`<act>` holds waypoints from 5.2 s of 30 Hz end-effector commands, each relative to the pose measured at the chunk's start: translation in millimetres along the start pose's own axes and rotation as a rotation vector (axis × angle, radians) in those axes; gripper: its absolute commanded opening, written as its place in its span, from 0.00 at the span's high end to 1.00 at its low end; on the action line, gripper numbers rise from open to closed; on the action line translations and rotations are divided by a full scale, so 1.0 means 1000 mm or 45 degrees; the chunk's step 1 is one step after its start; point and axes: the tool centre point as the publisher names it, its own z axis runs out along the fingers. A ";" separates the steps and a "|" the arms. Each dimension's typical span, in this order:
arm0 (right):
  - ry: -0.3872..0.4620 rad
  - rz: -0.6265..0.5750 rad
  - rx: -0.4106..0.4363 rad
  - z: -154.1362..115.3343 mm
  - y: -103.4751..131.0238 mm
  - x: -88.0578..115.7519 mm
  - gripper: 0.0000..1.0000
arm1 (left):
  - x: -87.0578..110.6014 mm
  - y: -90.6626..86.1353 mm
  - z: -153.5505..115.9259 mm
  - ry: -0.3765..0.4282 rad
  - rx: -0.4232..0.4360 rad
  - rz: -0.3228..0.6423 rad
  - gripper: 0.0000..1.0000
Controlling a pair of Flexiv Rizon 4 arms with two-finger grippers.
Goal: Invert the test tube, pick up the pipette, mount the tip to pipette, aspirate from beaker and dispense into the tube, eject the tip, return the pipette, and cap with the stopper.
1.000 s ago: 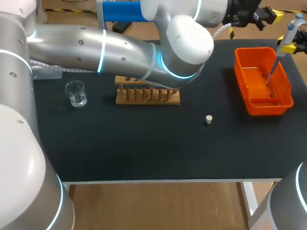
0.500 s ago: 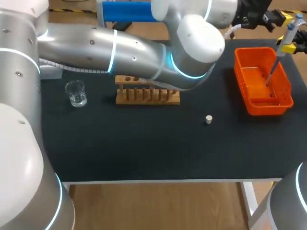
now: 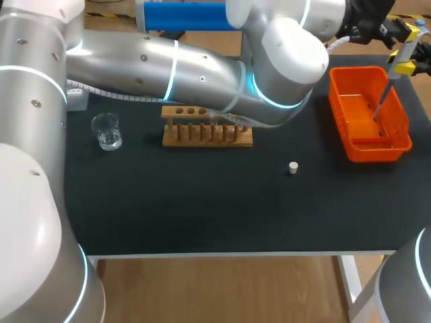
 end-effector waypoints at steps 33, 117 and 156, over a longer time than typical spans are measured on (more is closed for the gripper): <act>0.007 0.000 0.004 -0.002 0.000 -0.001 1.00 | -0.010 0.005 0.001 -0.006 0.201 0.028 1.00; 0.007 0.000 0.004 -0.002 0.000 -0.001 1.00 | -0.026 -0.023 -0.021 0.069 0.177 0.159 0.00; 0.007 0.000 0.004 -0.002 0.000 -0.001 1.00 | 0.033 0.017 -0.123 0.166 0.066 0.132 0.00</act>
